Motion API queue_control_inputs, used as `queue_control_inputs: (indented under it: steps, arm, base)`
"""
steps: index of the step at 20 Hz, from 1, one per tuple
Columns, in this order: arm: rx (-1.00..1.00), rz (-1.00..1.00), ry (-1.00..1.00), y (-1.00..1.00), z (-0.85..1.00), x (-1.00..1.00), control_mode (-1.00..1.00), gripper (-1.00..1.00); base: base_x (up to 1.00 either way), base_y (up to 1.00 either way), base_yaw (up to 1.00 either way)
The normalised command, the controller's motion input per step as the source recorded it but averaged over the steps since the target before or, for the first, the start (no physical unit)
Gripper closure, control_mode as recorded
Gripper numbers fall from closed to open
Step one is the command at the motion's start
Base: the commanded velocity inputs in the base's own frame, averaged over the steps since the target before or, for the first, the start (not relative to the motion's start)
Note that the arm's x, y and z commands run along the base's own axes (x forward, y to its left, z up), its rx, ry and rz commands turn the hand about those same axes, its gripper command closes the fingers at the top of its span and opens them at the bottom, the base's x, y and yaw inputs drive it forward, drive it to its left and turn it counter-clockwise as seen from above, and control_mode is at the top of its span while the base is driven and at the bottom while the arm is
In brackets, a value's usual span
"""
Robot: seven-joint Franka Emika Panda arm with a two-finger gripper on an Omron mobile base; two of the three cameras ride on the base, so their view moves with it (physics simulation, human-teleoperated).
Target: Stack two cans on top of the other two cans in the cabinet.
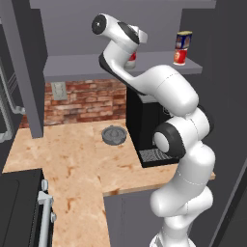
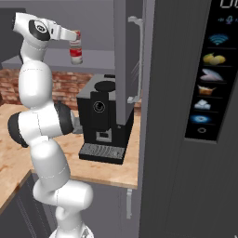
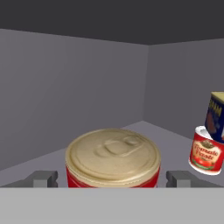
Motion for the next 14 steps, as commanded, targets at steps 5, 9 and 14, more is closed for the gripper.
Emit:
queue_control_inputs:
  steps: [5,9,14]
  arm:
    - [0.00,0.00,0.00,0.00,0.00,0.00,-1.00,-1.00]
    - [0.00,0.00,0.00,0.00,-0.01,0.00,-1.00,-1.00]
    - [0.00,0.00,-0.01,0.00,-0.06,0.00,-1.00,-1.00]
  base:
    - [0.00,0.00,0.00]
    - [0.00,0.00,0.00]
    - [0.00,0.00,0.00]
